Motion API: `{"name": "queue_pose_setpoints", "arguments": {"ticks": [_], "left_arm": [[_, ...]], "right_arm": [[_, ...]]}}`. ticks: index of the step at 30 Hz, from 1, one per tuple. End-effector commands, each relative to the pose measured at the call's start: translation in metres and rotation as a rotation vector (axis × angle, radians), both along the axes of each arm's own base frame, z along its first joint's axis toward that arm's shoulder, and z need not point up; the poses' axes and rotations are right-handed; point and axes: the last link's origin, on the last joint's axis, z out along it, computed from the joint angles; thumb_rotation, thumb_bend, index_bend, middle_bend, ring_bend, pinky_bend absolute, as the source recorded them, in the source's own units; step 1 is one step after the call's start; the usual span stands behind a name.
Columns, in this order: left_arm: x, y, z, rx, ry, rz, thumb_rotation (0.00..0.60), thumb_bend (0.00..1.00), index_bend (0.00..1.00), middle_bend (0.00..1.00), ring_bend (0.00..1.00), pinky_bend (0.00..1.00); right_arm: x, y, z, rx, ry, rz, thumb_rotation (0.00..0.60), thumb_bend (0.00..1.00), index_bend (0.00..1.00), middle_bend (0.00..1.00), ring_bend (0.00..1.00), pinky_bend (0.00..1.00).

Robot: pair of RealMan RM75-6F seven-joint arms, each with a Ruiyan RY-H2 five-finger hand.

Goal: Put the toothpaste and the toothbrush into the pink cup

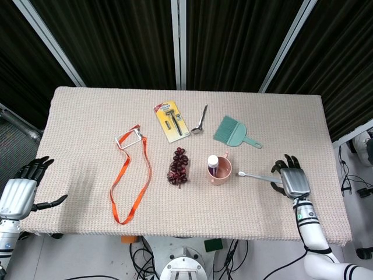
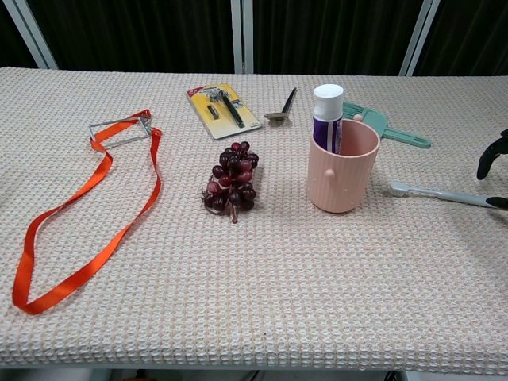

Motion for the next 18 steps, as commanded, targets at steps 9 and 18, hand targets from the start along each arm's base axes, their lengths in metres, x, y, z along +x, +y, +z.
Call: {"name": "queue_pose_setpoints", "arguments": {"ticks": [9, 18], "left_arm": [[0.0, 0.002, 0.001, 0.003, 0.002, -0.001, 0.268, 0.08, 0.12, 0.09, 0.1, 0.21], [-0.002, 0.001, 0.0, -0.001, 0.0, 0.004, 0.266, 0.08, 0.12, 0.09, 0.1, 0.21]], "right_arm": [[0.012, -0.008, -0.018, 0.031, 0.0, 0.024, 0.6, 0.74, 0.49, 0.25, 0.0, 0.0], [0.013, -0.007, -0.024, 0.048, 0.006, 0.019, 0.6, 0.74, 0.49, 0.25, 0.0, 0.0]]}}
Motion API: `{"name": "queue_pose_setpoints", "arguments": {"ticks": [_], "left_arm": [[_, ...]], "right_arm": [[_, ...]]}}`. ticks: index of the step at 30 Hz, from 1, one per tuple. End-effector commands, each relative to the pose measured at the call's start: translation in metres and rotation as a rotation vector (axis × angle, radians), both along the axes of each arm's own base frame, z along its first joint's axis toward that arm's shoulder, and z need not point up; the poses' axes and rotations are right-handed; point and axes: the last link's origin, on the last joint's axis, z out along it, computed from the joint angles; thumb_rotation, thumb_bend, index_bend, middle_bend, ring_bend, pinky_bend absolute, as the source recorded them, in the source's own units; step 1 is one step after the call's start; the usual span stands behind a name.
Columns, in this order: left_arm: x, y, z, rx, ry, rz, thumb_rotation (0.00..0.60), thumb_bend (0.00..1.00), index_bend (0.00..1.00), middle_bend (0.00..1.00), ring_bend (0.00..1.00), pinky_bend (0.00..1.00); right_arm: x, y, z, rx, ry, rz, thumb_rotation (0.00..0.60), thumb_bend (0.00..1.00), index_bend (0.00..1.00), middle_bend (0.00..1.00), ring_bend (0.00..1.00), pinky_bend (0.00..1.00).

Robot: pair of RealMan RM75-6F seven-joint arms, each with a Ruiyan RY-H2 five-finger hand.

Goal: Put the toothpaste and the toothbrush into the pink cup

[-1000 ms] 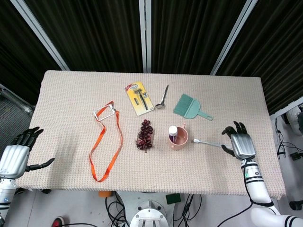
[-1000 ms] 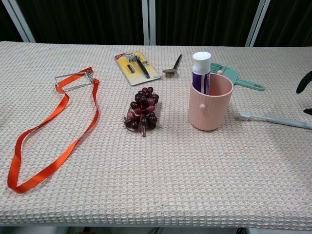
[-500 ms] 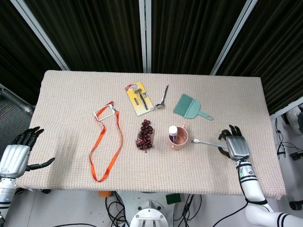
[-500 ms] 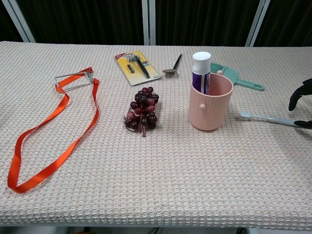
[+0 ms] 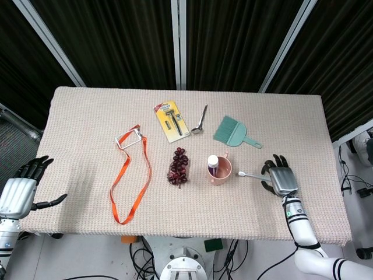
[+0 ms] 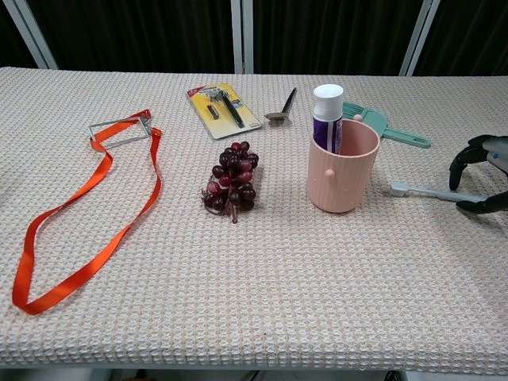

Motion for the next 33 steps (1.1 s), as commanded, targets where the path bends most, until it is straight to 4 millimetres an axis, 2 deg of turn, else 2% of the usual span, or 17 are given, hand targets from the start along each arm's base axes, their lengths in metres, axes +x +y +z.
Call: {"name": "queue_pose_setpoints", "arguments": {"ticks": [1, 16, 29, 33], "left_arm": [[-0.0005, -0.0002, -0.0001, -0.001, 0.0, 0.001, 0.266, 0.08, 0.12, 0.09, 0.1, 0.21], [-0.0022, 0.0002, -0.0015, -0.005, -0.002, 0.002, 0.265, 0.08, 0.12, 0.09, 0.1, 0.21], [-0.0039, 0.0016, -0.001, -0.005, -0.002, 0.003, 0.271, 0.08, 0.12, 0.09, 0.1, 0.21], [-0.0045, 0.0006, -0.0009, -0.005, -0.002, 0.005, 0.263, 0.08, 0.12, 0.09, 0.1, 0.21]], "right_arm": [[0.0008, 0.0002, -0.0004, 0.0, 0.0, 0.003, 0.6, 0.74, 0.49, 0.25, 0.0, 0.0], [0.0022, -0.0026, -0.0044, -0.003, 0.008, 0.0, 0.6, 0.8, 0.52, 0.27, 0.0, 0.0], [0.0033, -0.0051, -0.0063, -0.02, 0.002, -0.003, 0.6, 0.89, 0.62, 0.29, 0.0, 0.0], [0.0057, -0.0039, 0.0032, -0.059, -0.027, 0.009, 0.6, 0.9, 0.64, 0.3, 0.0, 0.0]]}}
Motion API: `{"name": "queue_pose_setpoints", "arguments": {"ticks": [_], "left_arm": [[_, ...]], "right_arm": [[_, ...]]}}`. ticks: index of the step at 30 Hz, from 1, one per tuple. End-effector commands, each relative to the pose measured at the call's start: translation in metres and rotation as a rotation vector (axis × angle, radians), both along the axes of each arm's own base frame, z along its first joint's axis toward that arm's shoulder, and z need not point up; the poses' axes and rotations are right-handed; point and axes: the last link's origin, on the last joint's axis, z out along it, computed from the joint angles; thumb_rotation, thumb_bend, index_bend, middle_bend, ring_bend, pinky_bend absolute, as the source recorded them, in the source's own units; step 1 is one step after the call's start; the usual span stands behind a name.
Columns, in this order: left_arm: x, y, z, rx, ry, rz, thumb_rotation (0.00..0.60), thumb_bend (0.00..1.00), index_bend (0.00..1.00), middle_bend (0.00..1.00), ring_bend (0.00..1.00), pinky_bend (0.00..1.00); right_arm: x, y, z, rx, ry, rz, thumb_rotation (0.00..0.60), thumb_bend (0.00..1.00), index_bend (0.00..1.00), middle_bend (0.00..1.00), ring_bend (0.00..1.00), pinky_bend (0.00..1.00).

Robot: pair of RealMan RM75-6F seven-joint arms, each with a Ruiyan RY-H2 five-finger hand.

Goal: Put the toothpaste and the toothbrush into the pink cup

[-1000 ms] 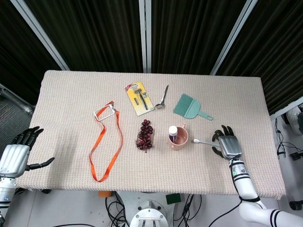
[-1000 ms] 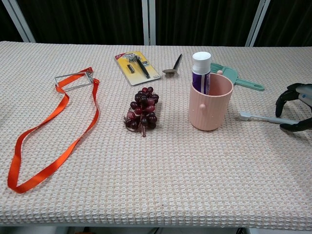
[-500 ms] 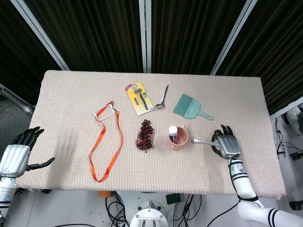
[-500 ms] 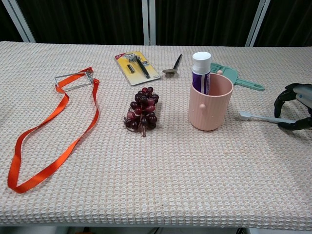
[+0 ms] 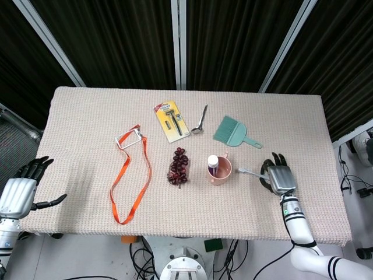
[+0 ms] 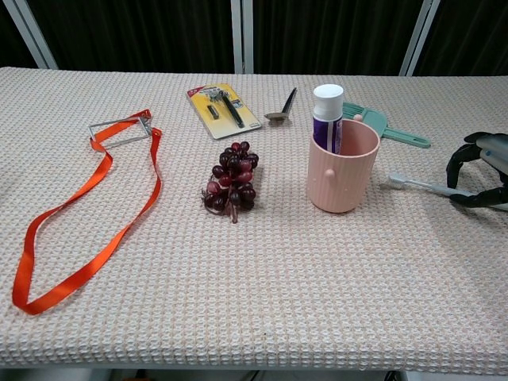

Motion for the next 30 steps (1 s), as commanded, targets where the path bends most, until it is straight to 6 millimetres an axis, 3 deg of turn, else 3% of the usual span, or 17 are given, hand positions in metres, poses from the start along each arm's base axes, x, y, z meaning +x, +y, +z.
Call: {"name": "queue_pose_setpoints", "arguments": {"ticks": [1, 9, 12, 15, 19, 22, 30], "left_arm": [[0.0, 0.0, 0.0, 0.001, 0.0, 0.0, 0.262, 0.08, 0.12, 0.09, 0.1, 0.21], [0.004, 0.0, 0.001, 0.005, 0.0, -0.013, 0.264, 0.08, 0.12, 0.09, 0.1, 0.21], [0.006, 0.0, 0.0, 0.005, 0.0, -0.017, 0.262, 0.08, 0.12, 0.09, 0.1, 0.21], [0.008, 0.0, -0.001, 0.006, -0.002, -0.02, 0.268, 0.08, 0.12, 0.09, 0.1, 0.21], [0.008, 0.0, -0.001, 0.006, 0.002, -0.021, 0.266, 0.08, 0.12, 0.09, 0.1, 0.21], [0.008, -0.001, 0.001, 0.011, 0.004, -0.017, 0.266, 0.08, 0.12, 0.09, 0.1, 0.21], [0.006, -0.001, 0.003, 0.017, 0.005, -0.013, 0.258, 0.08, 0.12, 0.09, 0.1, 0.2]], "right_arm": [[0.002, 0.002, 0.011, -0.042, -0.031, 0.008, 0.6, 0.9, 0.65, 0.3, 0.0, 0.0], [0.009, 0.008, 0.076, -0.243, -0.232, 0.054, 0.6, 0.91, 0.68, 0.33, 0.0, 0.0], [0.027, 0.009, 0.097, -0.31, -0.368, 0.141, 0.6, 0.91, 0.7, 0.35, 0.0, 0.0], [0.048, 0.006, 0.103, -0.304, -0.532, 0.236, 0.6, 0.91, 0.71, 0.36, 0.0, 0.0], [0.075, 0.001, 0.095, -0.261, -0.735, 0.347, 0.6, 0.89, 0.71, 0.37, 0.0, 0.0], [0.09, -0.002, 0.075, -0.244, -0.86, 0.399, 0.6, 0.8, 0.71, 0.37, 0.0, 0.0], [0.102, -0.007, 0.014, -0.175, -1.039, 0.351, 0.6, 0.8, 0.71, 0.37, 0.0, 0.0]]}}
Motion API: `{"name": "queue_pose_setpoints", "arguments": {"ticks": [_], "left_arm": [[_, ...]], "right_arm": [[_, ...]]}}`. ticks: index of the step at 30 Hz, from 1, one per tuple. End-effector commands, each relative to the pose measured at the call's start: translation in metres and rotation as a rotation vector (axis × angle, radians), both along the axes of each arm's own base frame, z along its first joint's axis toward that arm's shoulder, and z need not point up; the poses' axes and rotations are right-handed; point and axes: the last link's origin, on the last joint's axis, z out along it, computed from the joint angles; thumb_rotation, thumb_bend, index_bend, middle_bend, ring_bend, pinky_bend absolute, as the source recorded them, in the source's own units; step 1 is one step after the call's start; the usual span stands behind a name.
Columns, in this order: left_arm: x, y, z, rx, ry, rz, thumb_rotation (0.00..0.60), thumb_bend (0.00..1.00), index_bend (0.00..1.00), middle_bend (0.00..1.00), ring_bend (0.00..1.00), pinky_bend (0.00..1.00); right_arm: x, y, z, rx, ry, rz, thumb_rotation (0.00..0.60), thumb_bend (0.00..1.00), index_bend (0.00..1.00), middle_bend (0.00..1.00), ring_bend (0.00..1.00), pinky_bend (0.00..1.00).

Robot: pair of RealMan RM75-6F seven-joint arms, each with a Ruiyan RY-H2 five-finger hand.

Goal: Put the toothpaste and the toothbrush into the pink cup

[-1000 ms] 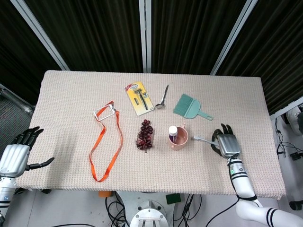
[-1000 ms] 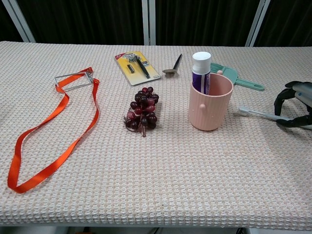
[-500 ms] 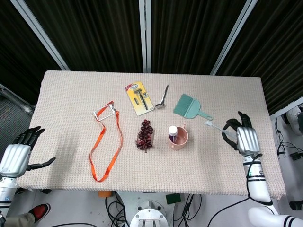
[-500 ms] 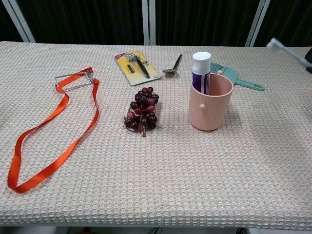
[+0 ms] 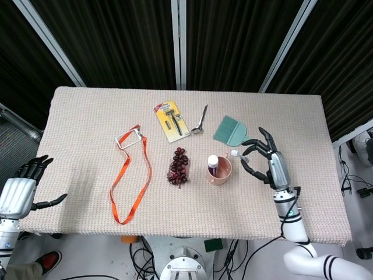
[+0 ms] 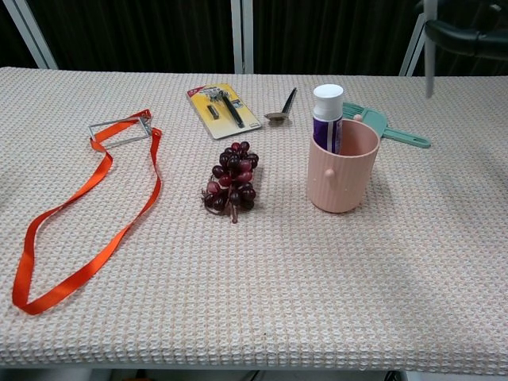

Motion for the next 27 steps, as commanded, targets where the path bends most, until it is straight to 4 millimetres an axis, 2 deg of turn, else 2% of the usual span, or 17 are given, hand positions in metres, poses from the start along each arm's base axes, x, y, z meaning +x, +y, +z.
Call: {"name": "queue_pose_setpoints", "arguments": {"ticks": [1, 7, 14, 16, 19, 23, 24, 27], "left_arm": [[-0.001, 0.0, 0.0, -0.001, -0.001, 0.001, 0.259, 0.08, 0.12, 0.09, 0.1, 0.2], [-0.003, 0.0, 0.0, 0.0, -0.005, 0.006, 0.258, 0.08, 0.12, 0.09, 0.1, 0.2], [-0.005, -0.001, 0.0, -0.001, -0.008, 0.009, 0.26, 0.08, 0.12, 0.09, 0.1, 0.2], [-0.005, -0.001, 0.0, 0.0, -0.008, 0.009, 0.258, 0.08, 0.12, 0.09, 0.1, 0.2], [-0.006, -0.001, 0.001, 0.001, -0.008, 0.009, 0.258, 0.08, 0.12, 0.09, 0.1, 0.2], [-0.005, -0.002, 0.001, 0.003, -0.006, 0.007, 0.259, 0.08, 0.12, 0.09, 0.1, 0.2], [-0.005, -0.002, 0.002, 0.004, -0.006, 0.006, 0.258, 0.08, 0.12, 0.09, 0.1, 0.2], [-0.004, -0.002, 0.002, 0.006, -0.006, 0.004, 0.259, 0.08, 0.12, 0.09, 0.1, 0.2]], "right_arm": [[0.01, -0.005, -0.027, 0.052, -0.088, 0.015, 0.6, 0.8, 0.71, 0.38, 0.0, 0.0], [0.015, -0.007, -0.044, 0.115, -0.159, -0.006, 0.6, 0.8, 0.71, 0.38, 0.0, 0.0], [0.009, -0.009, -0.057, 0.15, -0.147, -0.043, 0.6, 0.79, 0.69, 0.37, 0.0, 0.0], [0.007, -0.009, -0.06, 0.174, -0.137, -0.046, 0.6, 0.77, 0.63, 0.34, 0.0, 0.0], [0.004, -0.008, -0.064, 0.221, -0.146, -0.05, 0.6, 0.68, 0.45, 0.27, 0.0, 0.0], [0.001, -0.007, -0.063, 0.244, -0.131, -0.037, 0.6, 0.42, 0.07, 0.12, 0.0, 0.0], [0.0, -0.007, -0.062, 0.239, -0.128, -0.034, 0.6, 0.36, 0.02, 0.09, 0.0, 0.0], [-0.006, -0.005, -0.056, 0.21, -0.114, -0.032, 0.6, 0.25, 0.0, 0.02, 0.0, 0.0]]}}
